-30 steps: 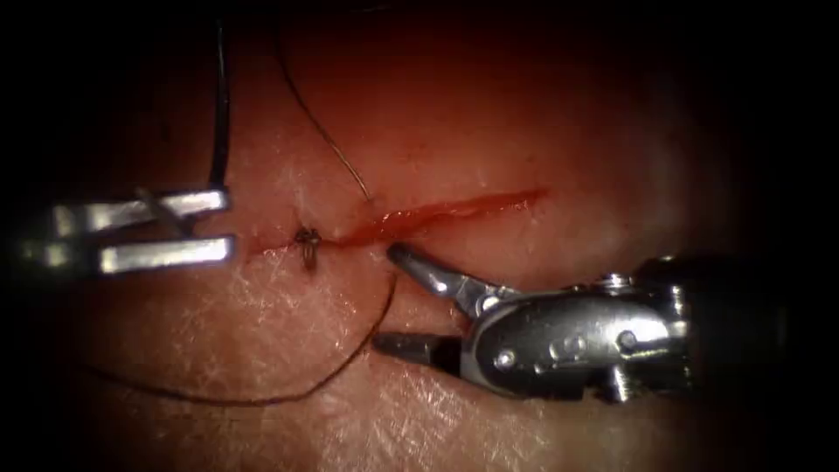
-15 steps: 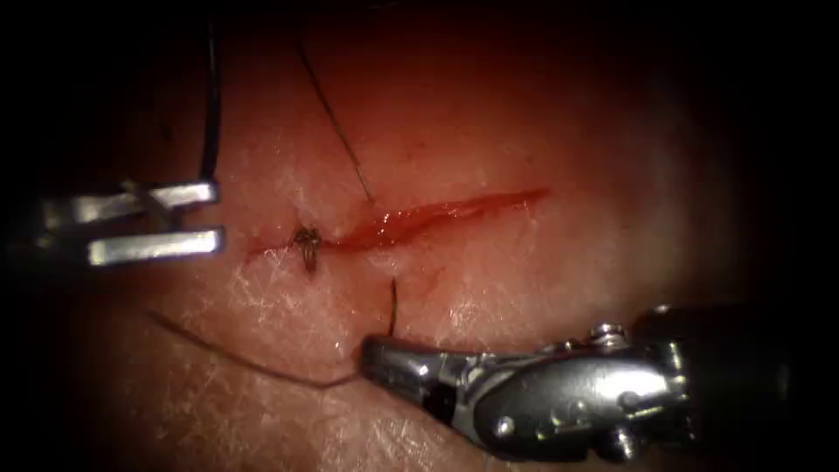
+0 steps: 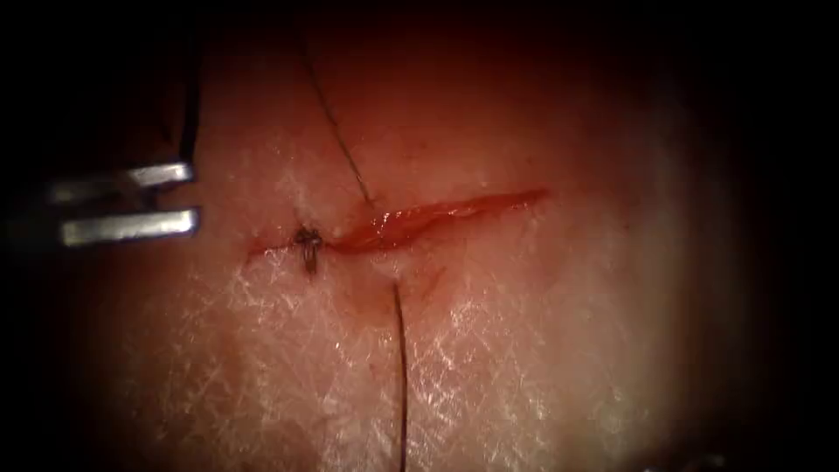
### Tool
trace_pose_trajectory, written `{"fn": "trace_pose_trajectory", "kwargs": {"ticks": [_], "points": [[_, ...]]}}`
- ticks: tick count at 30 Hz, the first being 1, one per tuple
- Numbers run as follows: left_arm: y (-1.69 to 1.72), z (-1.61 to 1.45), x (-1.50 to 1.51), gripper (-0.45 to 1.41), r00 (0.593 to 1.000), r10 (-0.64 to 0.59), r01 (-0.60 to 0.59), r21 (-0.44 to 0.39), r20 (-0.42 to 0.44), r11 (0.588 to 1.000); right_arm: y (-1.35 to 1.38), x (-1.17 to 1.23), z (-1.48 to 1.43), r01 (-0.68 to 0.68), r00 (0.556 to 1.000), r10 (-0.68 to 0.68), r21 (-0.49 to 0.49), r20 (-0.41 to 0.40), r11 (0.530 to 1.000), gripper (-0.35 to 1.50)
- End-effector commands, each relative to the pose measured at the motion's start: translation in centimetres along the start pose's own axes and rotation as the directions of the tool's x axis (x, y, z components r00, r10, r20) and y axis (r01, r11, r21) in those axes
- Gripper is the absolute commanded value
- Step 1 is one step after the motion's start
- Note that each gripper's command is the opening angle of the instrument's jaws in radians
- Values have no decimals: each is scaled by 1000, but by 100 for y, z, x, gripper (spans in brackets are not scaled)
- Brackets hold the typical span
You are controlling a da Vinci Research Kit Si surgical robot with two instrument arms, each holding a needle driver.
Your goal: Wound Closure
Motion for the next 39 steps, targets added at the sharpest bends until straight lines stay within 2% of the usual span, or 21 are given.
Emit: {"fn": "trace_pose_trajectory", "kwargs": {"ticks": [1,4,5,6,7,12,13,14,16,20,24,31,39], "points": [[1,6,-6,-45,1000,-1,1,-2,-2,1000,-8,1,8,-6,1000,6,1,-1,1000,-35],[-1,2,-5,-45,1000,-2,2,0,1,1000,-10,5,7,-47,999,47,9,-10,999,-30],[-2,1,-5,-45,1000,-3,3,1,3,1000,-11,5,7,-59,998,59,9,-11,998,22],[-3,0,-5,-45,1000,-3,3,3,4,1000,-11,4,5,-58,998,58,8,-14,998,83],[-5,-3,-4,-45,1000,-5,5,3,5,1000,-11,1,-2,-63,998,63,-10,-4,998,110],[-8,-6,-5,-45,1000,-6,6,5,8,1000,-3,-20,-34,-76,997,77,-32,27,997,115],[-8,-6,-6,-45,1000,-6,6,5,8,1000,2,-25,-39,-90,995,92,-54,38,994,116],[-8,-6,-7,-45,1000,-6,5,6,9,1000,19,-39,-45,-115,991,123,-145,50,983,121],[-8,-4,-8,-45,1000,-5,5,7,9,1000,43,-57,-40,-134,987,149,-208,56,969,126],[-8,-4,-8,-45,1000,-5,5,7,9,1000,69,-79,-15,-145,984,166,-240,69,960,126],[-8,-4,-11,-45,1000,-3,3,7,9,1000,73,-90,6,-148,984,167,-242,59,959,128],[-7,1,-15,-45,1000,0,0,11,12,1000,67,-94,31,-71,996,80,-220,34,973,128],[-5,2,-12,-45,1000,-1,0,14,13,1000,73,-81,49,-31,999,35,-253,13,967,125]]}}
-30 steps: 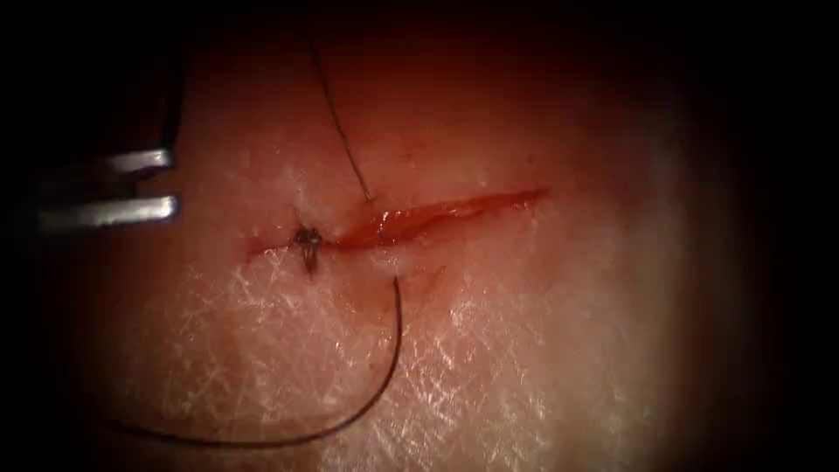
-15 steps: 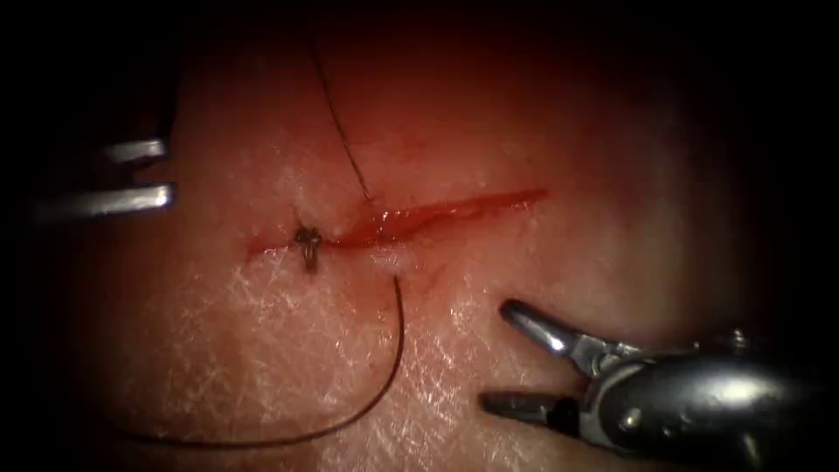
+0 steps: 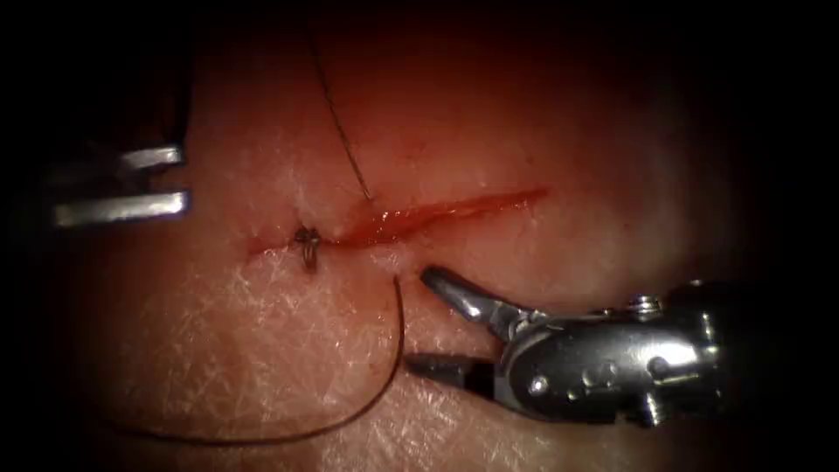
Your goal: Wound Closure
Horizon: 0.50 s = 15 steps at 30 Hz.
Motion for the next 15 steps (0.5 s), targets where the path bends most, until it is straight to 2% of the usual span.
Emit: {"fn": "trace_pose_trajectory", "kwargs": {"ticks": [1,3,5,7,8,9,15], "points": [[1,6,-5,-45,1000,0,0,-1,-1,1000,-8,3,13,3,1000,-3,0,-6,1000,121],[1,7,-5,-45,1000,0,0,0,-1,1000,-9,5,18,8,1000,-8,1,-7,1000,115],[1,7,-5,-45,1000,0,0,0,-1,1000,-9,7,24,7,1000,-7,19,-16,1000,91],[1,7,-5,-45,1000,0,0,0,-1,1000,-11,7,27,10,1000,-8,51,-26,999,34],[1,7,-5,-45,1000,0,0,0,-1,1000,-12,7,27,13,999,-11,71,-36,997,-20],[1,7,-5,-45,1000,0,0,0,-1,1000,-14,7,27,16,999,-12,90,-41,996,-35],[1,6,-5,-45,1000,0,0,-1,-1,1000,-28,12,12,12,999,-5,152,-43,988,-35]]}}
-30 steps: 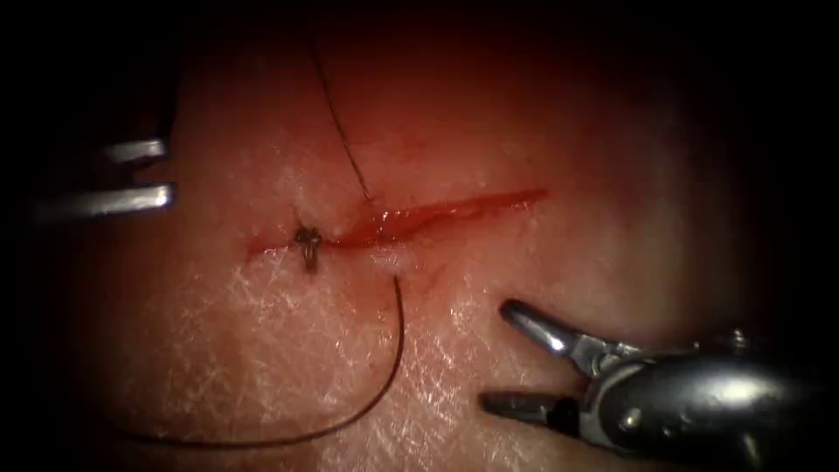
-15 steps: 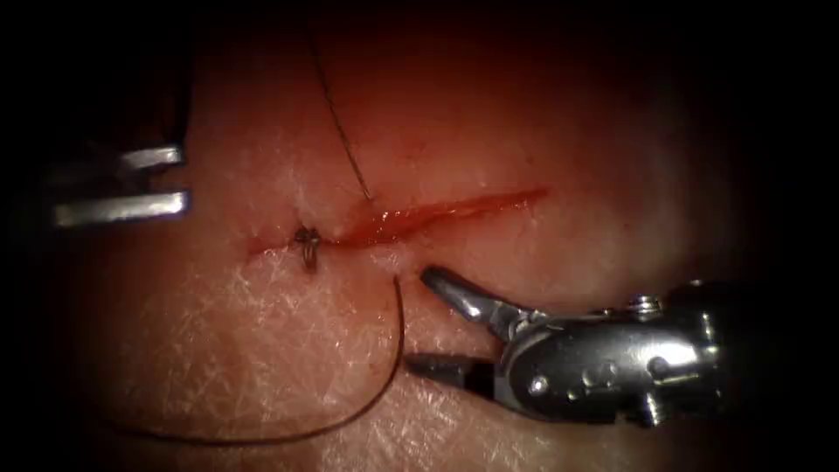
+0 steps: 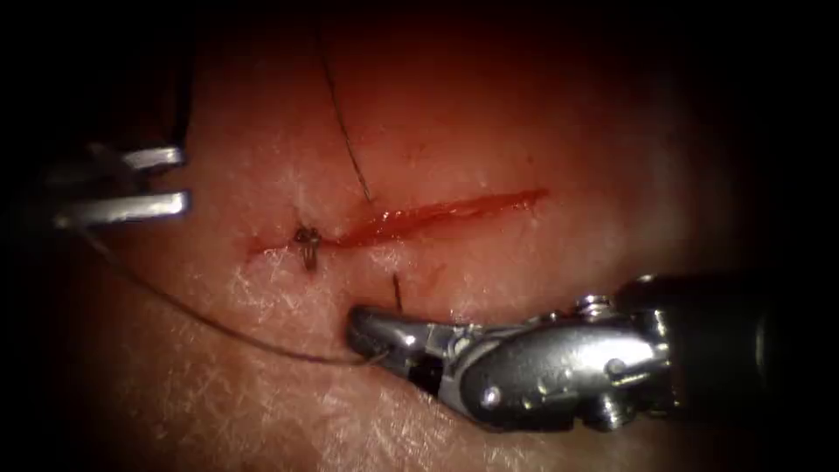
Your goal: Wound Closure
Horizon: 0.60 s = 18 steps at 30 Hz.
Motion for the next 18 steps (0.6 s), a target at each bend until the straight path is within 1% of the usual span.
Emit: {"fn": "trace_pose_trajectory", "kwargs": {"ticks": [1,12,18], "points": [[1,7,-5,-45,1000,0,0,-1,-2,1000,-14,4,-2,-10,1000,10,7,-1,1000,-35],[3,8,-5,-45,1000,0,0,1,0,1000,-56,52,-41,-24,1000,25,51,-18,998,-35],[4,9,-5,-45,1000,1,-1,1,0,1000,-68,72,-51,-26,999,28,73,-27,997,-35]]}}
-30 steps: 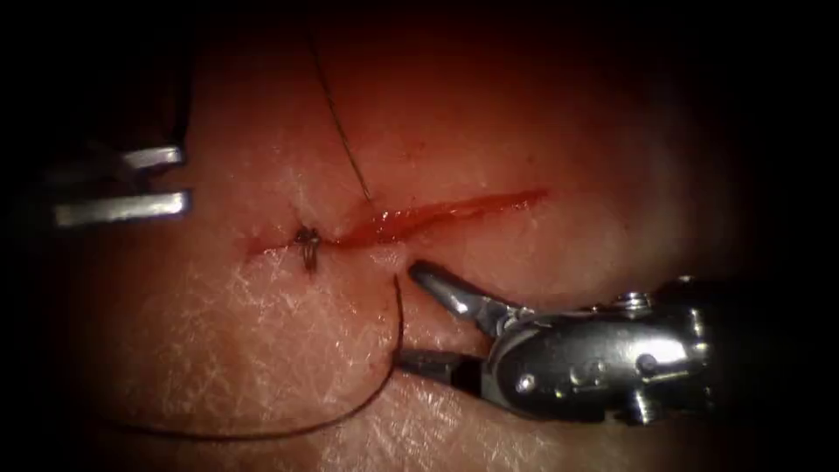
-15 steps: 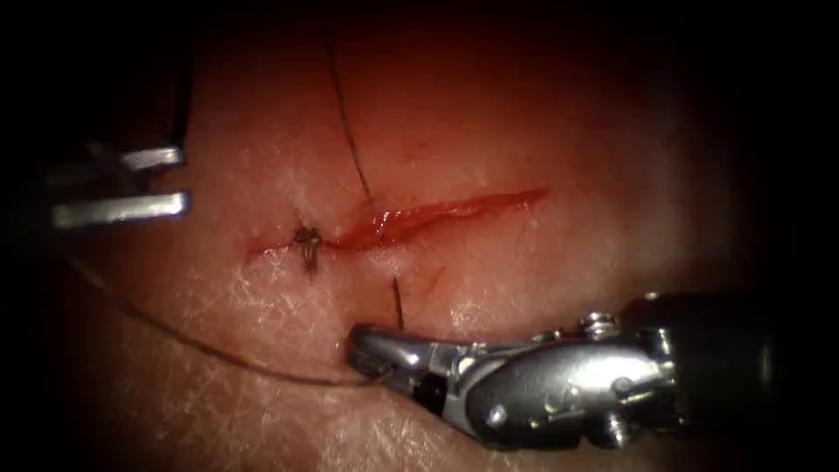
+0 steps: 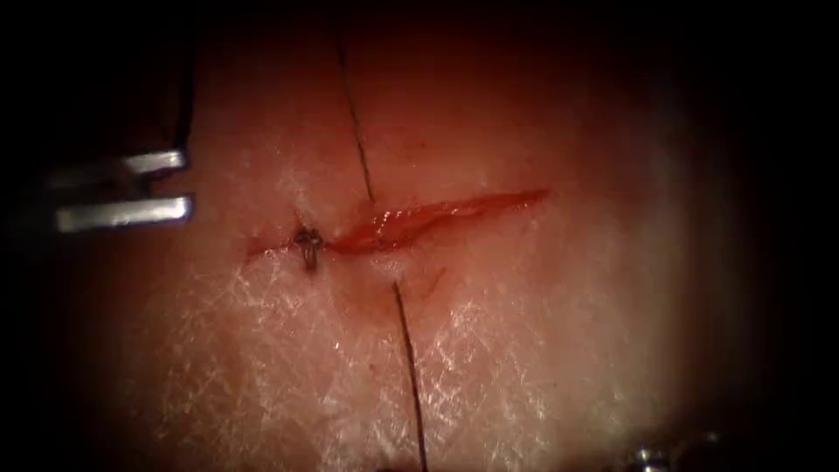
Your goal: Wound Closure
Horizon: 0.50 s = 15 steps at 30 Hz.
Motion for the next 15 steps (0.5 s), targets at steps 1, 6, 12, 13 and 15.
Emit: {"fn": "trace_pose_trajectory", "kwargs": {"ticks": [1,6,12,13,15], "points": [[1,7,-6,-45,1000,0,0,-1,-1,1000,-11,4,6,-4,1000,4,13,-5,1000,-35],[2,7,-6,-45,1000,0,0,-1,-1,1000,-19,17,3,-1,1000,2,58,-16,998,-35],[2,7,-6,-45,1000,0,0,-1,-1,1000,-28,30,-3,11,997,-1,121,-76,993,-35],[2,7,-6,-45,1000,0,0,-1,-1,1000,-30,34,-5,-1,996,13,139,-92,990,-35],[2,7,-6,-45,1000,0,0,-1,-1,1000,-29,38,-9,-1,994,16,142,-105,990,-3]]}}
